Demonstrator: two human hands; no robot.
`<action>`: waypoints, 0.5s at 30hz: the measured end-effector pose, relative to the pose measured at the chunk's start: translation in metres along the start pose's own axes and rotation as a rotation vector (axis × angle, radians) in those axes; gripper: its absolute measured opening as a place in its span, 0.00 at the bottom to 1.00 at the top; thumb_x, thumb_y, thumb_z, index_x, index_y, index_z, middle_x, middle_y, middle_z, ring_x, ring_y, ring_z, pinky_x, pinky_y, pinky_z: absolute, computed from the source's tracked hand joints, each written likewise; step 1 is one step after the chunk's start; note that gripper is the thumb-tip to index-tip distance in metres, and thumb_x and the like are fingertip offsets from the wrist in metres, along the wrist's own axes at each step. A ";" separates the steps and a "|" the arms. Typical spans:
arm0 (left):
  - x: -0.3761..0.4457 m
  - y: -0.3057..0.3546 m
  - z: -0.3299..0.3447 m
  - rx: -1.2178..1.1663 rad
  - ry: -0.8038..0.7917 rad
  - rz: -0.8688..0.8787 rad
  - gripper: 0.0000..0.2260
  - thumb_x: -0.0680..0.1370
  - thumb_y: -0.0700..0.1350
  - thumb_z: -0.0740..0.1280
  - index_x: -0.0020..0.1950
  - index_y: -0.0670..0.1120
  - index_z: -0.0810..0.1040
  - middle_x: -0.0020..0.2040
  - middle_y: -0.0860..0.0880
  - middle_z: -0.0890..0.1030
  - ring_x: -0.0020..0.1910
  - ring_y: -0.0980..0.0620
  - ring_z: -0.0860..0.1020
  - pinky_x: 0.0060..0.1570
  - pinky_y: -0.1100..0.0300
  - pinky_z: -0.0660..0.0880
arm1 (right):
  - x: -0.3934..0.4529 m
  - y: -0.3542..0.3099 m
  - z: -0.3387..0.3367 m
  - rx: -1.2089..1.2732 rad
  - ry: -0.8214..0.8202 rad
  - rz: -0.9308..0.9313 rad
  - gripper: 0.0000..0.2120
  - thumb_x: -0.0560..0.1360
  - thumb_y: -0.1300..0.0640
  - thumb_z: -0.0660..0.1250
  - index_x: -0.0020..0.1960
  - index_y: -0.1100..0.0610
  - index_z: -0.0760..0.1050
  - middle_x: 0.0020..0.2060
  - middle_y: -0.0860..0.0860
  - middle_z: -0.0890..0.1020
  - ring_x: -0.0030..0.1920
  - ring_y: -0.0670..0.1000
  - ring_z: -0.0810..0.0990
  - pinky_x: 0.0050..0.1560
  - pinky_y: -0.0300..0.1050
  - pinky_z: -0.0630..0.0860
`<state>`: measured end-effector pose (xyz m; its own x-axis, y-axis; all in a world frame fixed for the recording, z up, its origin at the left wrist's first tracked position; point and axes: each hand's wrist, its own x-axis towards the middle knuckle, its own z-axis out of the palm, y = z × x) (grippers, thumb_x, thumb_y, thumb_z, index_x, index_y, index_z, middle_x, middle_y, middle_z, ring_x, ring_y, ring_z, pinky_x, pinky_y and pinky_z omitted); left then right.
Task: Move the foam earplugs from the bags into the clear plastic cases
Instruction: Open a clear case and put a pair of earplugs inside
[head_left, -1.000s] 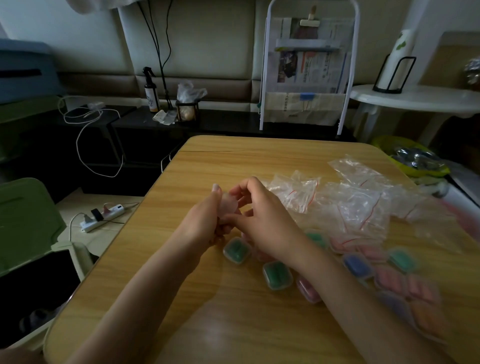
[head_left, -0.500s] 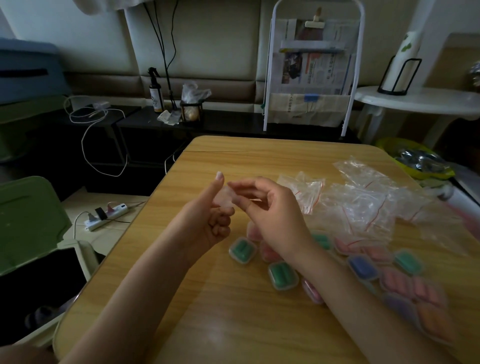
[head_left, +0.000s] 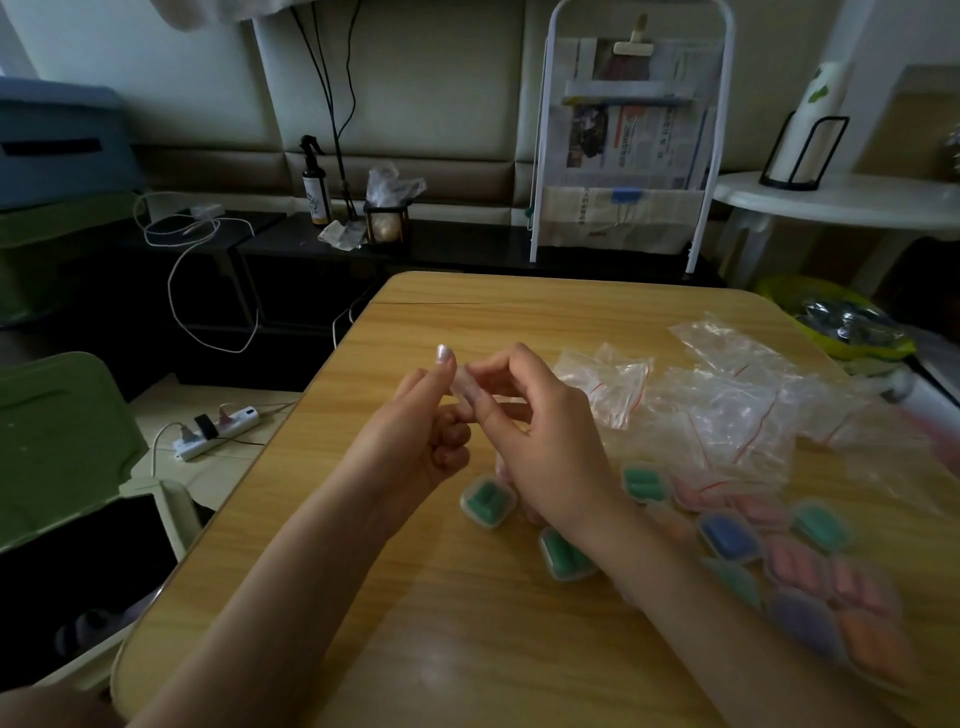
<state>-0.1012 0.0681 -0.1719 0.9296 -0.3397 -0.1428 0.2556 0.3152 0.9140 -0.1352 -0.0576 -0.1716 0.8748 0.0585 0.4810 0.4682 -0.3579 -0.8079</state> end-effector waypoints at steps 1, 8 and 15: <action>0.000 0.000 0.001 0.004 0.006 0.013 0.18 0.77 0.57 0.62 0.55 0.43 0.71 0.31 0.52 0.71 0.26 0.59 0.66 0.24 0.66 0.65 | 0.000 0.000 0.000 0.007 -0.002 -0.001 0.03 0.78 0.56 0.64 0.51 0.54 0.74 0.45 0.48 0.82 0.31 0.35 0.77 0.30 0.26 0.69; 0.000 0.002 -0.001 0.048 -0.002 0.046 0.15 0.75 0.54 0.64 0.52 0.44 0.72 0.31 0.51 0.72 0.27 0.58 0.67 0.25 0.66 0.65 | 0.001 0.005 0.002 0.024 -0.016 0.014 0.07 0.79 0.55 0.63 0.56 0.53 0.72 0.50 0.45 0.79 0.44 0.38 0.81 0.34 0.27 0.72; -0.001 0.002 -0.004 0.252 0.102 0.101 0.18 0.67 0.56 0.69 0.46 0.43 0.75 0.29 0.53 0.73 0.25 0.60 0.68 0.27 0.67 0.66 | 0.004 0.005 -0.001 0.031 -0.012 0.054 0.09 0.76 0.54 0.68 0.55 0.51 0.73 0.51 0.45 0.76 0.43 0.40 0.78 0.35 0.28 0.73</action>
<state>-0.1010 0.0726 -0.1713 0.9722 -0.2228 -0.0724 0.0984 0.1080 0.9893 -0.1296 -0.0601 -0.1738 0.9003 0.0507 0.4323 0.4235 -0.3316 -0.8430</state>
